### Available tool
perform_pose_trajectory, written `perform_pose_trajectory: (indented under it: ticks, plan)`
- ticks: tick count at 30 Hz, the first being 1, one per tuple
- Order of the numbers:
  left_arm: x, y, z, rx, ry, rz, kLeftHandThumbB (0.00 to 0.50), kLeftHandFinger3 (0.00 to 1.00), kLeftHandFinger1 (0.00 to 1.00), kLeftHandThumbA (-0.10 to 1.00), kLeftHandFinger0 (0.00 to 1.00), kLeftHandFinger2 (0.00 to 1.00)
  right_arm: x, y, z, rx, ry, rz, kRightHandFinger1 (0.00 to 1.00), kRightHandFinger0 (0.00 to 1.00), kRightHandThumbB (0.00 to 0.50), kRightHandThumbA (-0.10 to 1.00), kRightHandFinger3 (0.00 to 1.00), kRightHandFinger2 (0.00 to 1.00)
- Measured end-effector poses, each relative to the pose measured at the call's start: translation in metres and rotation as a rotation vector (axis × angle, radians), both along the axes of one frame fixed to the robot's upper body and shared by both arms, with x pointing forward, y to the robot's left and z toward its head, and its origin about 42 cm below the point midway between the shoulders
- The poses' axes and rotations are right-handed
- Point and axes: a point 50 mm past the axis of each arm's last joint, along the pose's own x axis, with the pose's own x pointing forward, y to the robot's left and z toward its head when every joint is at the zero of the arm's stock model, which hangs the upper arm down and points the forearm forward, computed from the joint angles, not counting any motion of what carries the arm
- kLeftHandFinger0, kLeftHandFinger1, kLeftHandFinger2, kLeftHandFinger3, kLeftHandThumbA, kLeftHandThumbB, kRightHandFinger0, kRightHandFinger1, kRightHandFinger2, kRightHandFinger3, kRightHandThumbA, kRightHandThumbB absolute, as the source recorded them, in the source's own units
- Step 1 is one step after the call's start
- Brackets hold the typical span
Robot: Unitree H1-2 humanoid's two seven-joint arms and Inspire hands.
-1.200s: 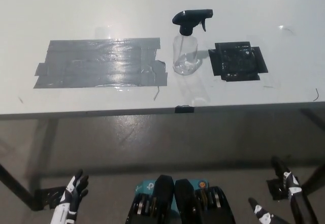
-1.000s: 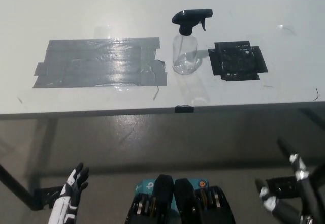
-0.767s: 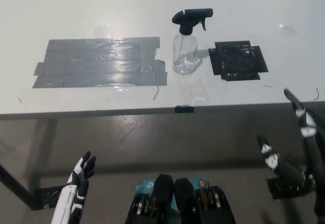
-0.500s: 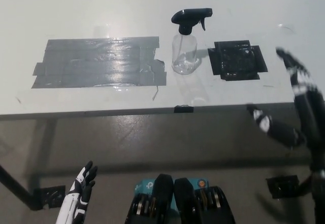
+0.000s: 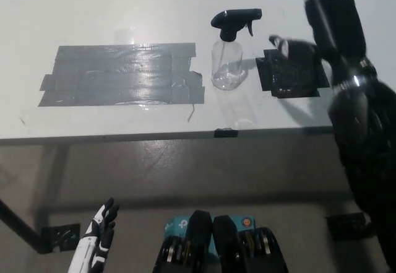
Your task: The robot grabs the black lid of the spray bottle on the desk and places it on the black area of the desk
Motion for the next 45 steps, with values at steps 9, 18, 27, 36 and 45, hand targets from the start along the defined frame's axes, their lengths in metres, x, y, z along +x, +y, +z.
perform_pose_trajectory:
  ticks: [9,18,27,36,45]
  plan:
    - [-0.002,-0.005,-0.005,0.004,0.017,-0.021,0.123,1.0,1.0,1.0,1.0,1.0,0.031,0.02,0.006,-0.103,0.063,-0.085,1.0,1.0,0.44,0.97,1.0,1.0]
    - [-0.003,-0.008,-0.007,0.012,0.026,-0.046,0.09,1.0,1.0,1.0,1.0,1.0,0.051,0.028,-0.013,-0.11,0.177,-0.131,1.0,1.0,0.421,0.91,1.0,1.0]
    - [-0.002,-0.01,-0.007,0.012,0.026,-0.06,0.082,1.0,1.0,0.94,1.0,1.0,0.063,0.03,-0.04,-0.105,0.285,-0.157,1.0,1.0,0.423,0.82,1.0,1.0]
    - [0.0,-0.011,-0.006,0.012,0.032,-0.076,0.057,1.0,1.0,0.87,1.0,1.0,0.069,0.043,-0.052,-0.077,0.328,-0.152,1.0,1.0,0.419,0.89,1.0,1.0]
    - [0.001,-0.012,-0.003,0.027,0.034,-0.097,0.028,1.0,1.0,0.79,1.0,1.0,0.074,0.055,-0.049,-0.099,0.305,-0.151,1.0,1.0,0.411,0.89,1.0,1.0]
